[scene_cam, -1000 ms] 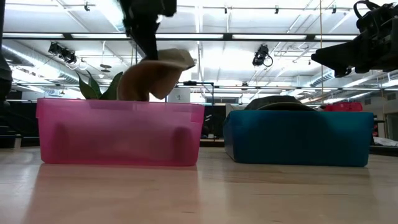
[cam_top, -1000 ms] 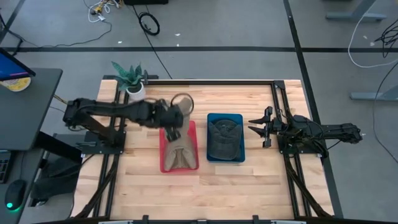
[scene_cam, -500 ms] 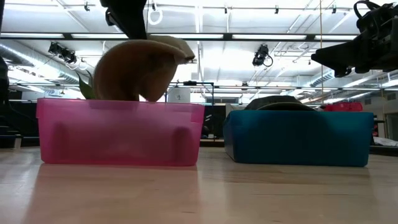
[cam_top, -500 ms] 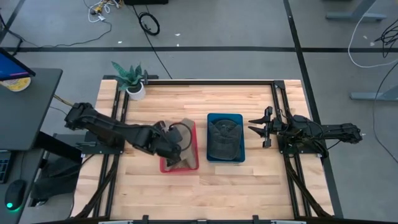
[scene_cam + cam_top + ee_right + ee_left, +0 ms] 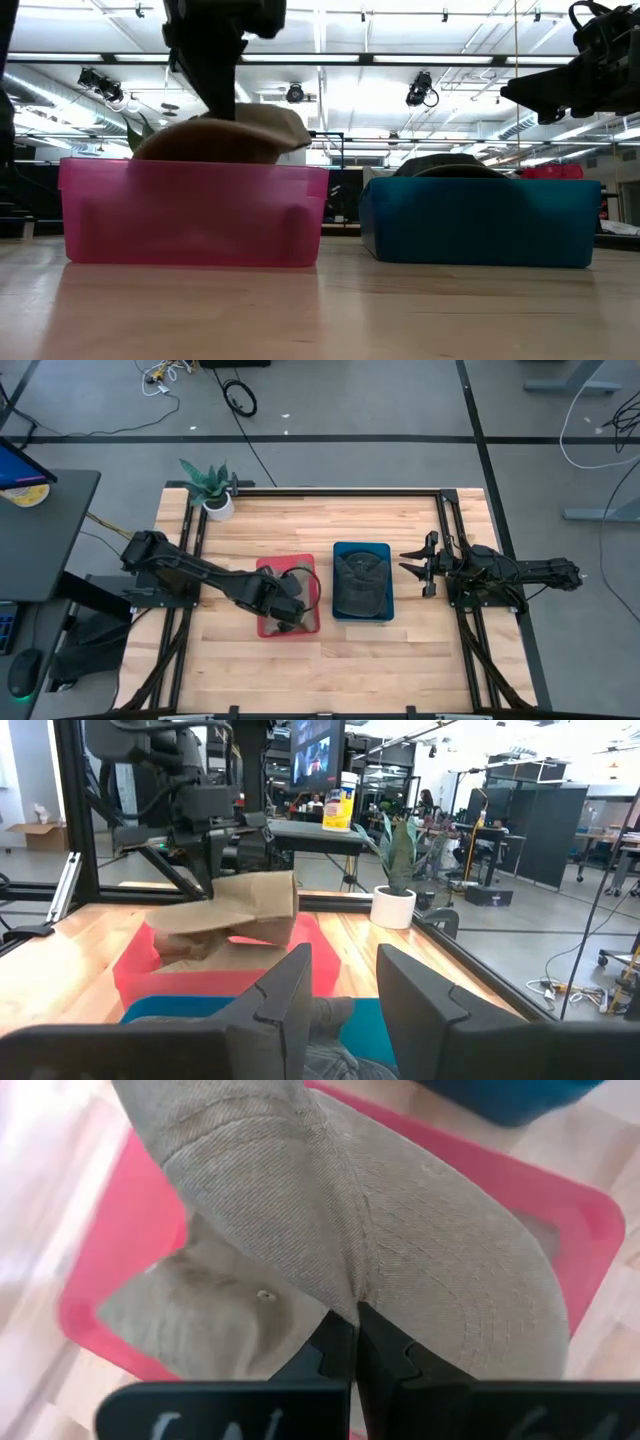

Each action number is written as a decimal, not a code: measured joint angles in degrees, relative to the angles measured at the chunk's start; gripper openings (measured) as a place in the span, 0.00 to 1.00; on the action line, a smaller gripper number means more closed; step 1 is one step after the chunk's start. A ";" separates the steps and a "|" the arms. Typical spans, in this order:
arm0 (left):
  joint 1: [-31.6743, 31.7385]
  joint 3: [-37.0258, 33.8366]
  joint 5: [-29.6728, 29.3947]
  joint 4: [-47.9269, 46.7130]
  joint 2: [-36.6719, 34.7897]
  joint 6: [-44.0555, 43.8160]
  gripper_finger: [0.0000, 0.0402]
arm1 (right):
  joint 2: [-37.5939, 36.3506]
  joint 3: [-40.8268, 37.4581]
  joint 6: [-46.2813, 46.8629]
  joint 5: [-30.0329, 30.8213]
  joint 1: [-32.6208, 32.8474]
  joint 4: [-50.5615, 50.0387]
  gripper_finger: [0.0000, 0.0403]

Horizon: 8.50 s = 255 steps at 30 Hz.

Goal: Pick & Place hat
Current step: Put the brown cap into the red bin, then return to Home Position

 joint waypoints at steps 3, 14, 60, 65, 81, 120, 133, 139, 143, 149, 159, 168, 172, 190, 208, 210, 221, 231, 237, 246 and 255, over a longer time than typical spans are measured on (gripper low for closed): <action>0.87 0.02 2.48 0.11 1.46 -0.22 0.01 | 0.00 0.00 0.00 0.00 0.00 0.00 0.29; 5.45 0.15 8.89 1.35 8.88 0.63 0.01 | 0.00 0.00 0.00 -0.01 0.00 0.00 0.29; 5.37 9.70 5.13 5.25 12.20 14.99 0.42 | 0.00 0.00 0.02 0.02 0.00 0.00 0.29; 3.24 9.70 4.46 5.07 12.12 18.63 0.42 | 0.00 0.00 0.02 -0.01 0.00 0.00 0.29; -1.59 6.50 -2.27 10.43 4.71 31.55 0.42 | 0.00 0.00 0.00 -0.01 0.00 0.00 0.29; 9.71 -63.87 7.14 80.23 -39.45 45.27 0.42 | 0.00 0.00 0.01 0.02 0.00 -0.04 0.29; 9.94 -72.62 12.72 84.12 -55.62 46.77 0.42 | 0.01 0.00 0.00 0.02 0.00 -0.04 0.29; 12.03 -76.73 15.47 85.52 -63.80 46.51 0.42 | 0.01 0.00 0.01 -0.01 0.00 -0.03 0.29; 13.50 -78.35 18.22 85.48 -68.64 46.49 0.42 | 0.01 0.00 0.02 0.02 0.00 -0.04 0.29; 14.65 -79.01 19.27 82.49 -74.30 46.29 0.42 | 0.00 0.00 0.00 0.02 0.00 -0.04 0.29; 14.65 -79.03 19.23 77.32 -81.35 46.36 0.42 | 0.00 0.00 0.01 0.01 0.00 -0.04 0.29; 15.14 -79.02 19.19 69.28 -90.48 46.62 0.42 | 0.00 0.00 0.00 0.02 0.00 -0.04 0.29; 15.46 -77.24 19.17 60.74 -95.09 46.64 0.42 | 0.00 0.00 0.00 0.00 0.00 -0.04 0.29; 15.43 -76.51 20.02 56.59 -97.50 48.27 0.42 | 0.00 0.00 0.00 0.02 0.00 -0.02 0.29; 15.41 -78.99 18.84 60.63 -96.30 49.96 0.42 | 0.04 0.00 0.00 0.02 0.00 0.00 0.29; 15.41 -78.99 18.81 60.57 -96.25 49.54 0.42 | 0.04 0.00 0.01 0.01 0.00 0.00 0.29; 15.41 -79.11 18.46 62.30 -96.19 48.64 0.42 | 0.04 0.00 0.00 0.01 0.00 0.00 0.29; 15.43 -79.12 18.62 63.11 -96.19 48.56 0.42 | 0.04 0.00 0.00 0.02 0.02 0.00 0.29; 15.43 -79.12 18.66 63.21 -96.19 48.56 0.42 | 0.04 0.00 0.02 0.02 0.02 0.00 0.29; 15.43 -79.12 18.71 63.27 -96.19 48.56 0.42 | 0.04 0.00 0.00 0.00 0.02 0.00 0.29; 15.43 -79.12 18.71 63.32 -96.19 48.59 0.42 | 0.04 0.00 0.01 0.01 0.01 0.00 0.29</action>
